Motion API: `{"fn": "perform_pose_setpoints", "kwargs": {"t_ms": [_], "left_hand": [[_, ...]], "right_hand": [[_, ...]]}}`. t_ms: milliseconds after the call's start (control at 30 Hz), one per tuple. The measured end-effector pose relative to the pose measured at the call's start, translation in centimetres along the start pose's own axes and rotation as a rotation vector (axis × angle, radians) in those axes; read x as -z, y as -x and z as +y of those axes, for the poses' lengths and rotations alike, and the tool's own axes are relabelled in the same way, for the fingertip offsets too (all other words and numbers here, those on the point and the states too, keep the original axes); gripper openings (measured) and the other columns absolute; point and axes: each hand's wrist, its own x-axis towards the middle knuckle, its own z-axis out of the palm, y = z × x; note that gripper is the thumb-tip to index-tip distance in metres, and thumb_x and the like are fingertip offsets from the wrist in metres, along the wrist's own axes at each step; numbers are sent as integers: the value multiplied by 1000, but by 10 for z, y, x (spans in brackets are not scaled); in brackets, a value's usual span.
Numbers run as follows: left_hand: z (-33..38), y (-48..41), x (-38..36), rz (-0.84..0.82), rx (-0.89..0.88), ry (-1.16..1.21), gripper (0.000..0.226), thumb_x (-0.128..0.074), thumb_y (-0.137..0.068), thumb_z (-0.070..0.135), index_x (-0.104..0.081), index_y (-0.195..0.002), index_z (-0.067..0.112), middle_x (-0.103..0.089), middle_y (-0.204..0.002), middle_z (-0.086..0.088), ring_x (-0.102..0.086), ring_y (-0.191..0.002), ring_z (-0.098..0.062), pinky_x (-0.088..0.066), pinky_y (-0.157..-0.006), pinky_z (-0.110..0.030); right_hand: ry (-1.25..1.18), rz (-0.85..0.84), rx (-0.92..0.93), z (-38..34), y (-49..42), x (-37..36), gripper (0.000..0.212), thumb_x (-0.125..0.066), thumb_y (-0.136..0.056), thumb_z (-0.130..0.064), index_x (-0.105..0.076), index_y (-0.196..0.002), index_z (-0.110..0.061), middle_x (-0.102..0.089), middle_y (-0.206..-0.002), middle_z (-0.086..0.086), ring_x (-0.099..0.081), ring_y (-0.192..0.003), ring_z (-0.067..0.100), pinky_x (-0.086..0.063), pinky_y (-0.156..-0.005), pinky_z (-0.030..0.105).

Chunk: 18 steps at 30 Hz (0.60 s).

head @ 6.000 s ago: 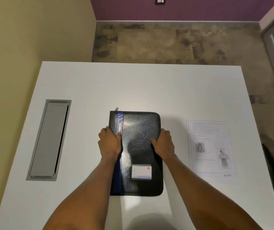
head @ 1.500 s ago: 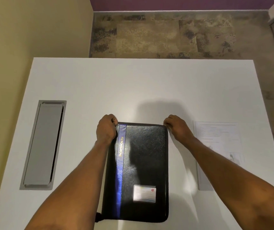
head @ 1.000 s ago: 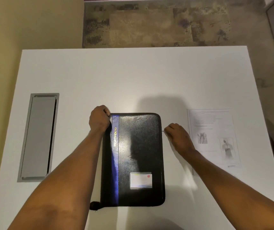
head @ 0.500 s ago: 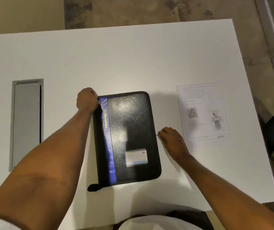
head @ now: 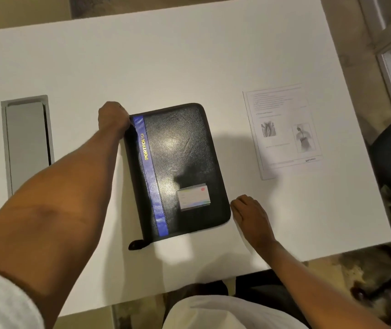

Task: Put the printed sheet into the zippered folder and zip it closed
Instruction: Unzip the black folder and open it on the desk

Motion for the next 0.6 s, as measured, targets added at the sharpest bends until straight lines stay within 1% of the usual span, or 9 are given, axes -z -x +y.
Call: {"fn": "perform_pose_setpoints", "kwargs": {"t_ms": [133, 200, 267, 300, 367, 433, 467, 533, 600], "left_hand": [[5, 1, 0, -18, -15, -94, 18, -53, -84, -6, -69, -90, -1, -71, -95, -21, -70, -95, -39, -49, -71, -32], [7, 1, 0, -22, -13, -129, 12, -55, -85, -5, -64, -84, 3, -65, -92, -18, -64, -88, -35, -47, -73, -31], [8, 0, -2, -21, -8, -143, 12, -55, -86, -4, -62, -80, 4, -62, -90, -16, -60, -85, -33, -47, -74, -31], [7, -1, -3, -19, -6, -143, 12, -56, -86, -4, -66, -85, 2, -62, -90, -16, -63, -87, -34, -48, -74, -31], [4, -4, -4, -18, 0, -143, 21, -57, -85, -5, -73, -99, -1, -66, -93, -18, -69, -94, -36, -51, -74, -33], [2, -5, -4, -21, 23, -129, 27, -58, -83, -7, -74, -104, -2, -69, -94, -19, -72, -97, -37, -58, -76, -37], [1, -5, -4, -22, 25, -121, 28, -58, -81, -9, -75, -102, -2, -71, -94, -19, -74, -95, -38, -61, -78, -40], [1, -6, -4, -30, 31, -119, 19, -60, -78, -10, -71, -89, 0, -75, -96, -20, -75, -93, -39, -64, -79, -47], [1, -6, -3, -40, 36, -131, 17, -62, -77, -11, -62, -79, 6, -75, -98, -21, -75, -90, -39, -64, -78, -47]], "right_hand": [[-23, 38, -63, -4, 28, -13, 11, -64, -95, -1, -70, -96, -10, -67, -92, 2, -62, -78, 21, -57, -68, 38], [-56, 67, -96, -8, 42, -20, 11, -66, -95, -2, -71, -99, -10, -69, -95, 2, -65, -80, 19, -59, -72, 35], [-121, 102, -143, -12, 54, -29, 10, -68, -95, -8, -72, -104, -11, -71, -98, 2, -66, -84, 15, -61, -77, 33], [-143, 115, -162, -15, 59, -34, 10, -69, -95, -11, -72, -105, -12, -72, -99, 1, -64, -85, 12, -61, -78, 33], [-179, 124, -208, -23, 66, -44, 11, -69, -96, -17, -72, -107, -15, -72, -101, -2, -64, -87, 9, -62, -81, 34], [-207, 122, -239, -33, 72, -55, 14, -67, -97, -23, -72, -110, -18, -73, -104, -4, -67, -92, 11, -62, -85, 35], [-211, 121, -237, -39, 74, -59, 16, -67, -97, -25, -71, -111, -19, -73, -105, -5, -68, -94, 11, -61, -86, 35], [-208, 125, -200, -52, 78, -68, 18, -67, -97, -27, -72, -111, -19, -74, -104, -5, -69, -93, 12, -62, -85, 36], [-203, 133, -170, -66, 80, -76, 19, -68, -96, -29, -73, -111, -18, -76, -103, -5, -71, -92, 12, -62, -85, 35]]}}
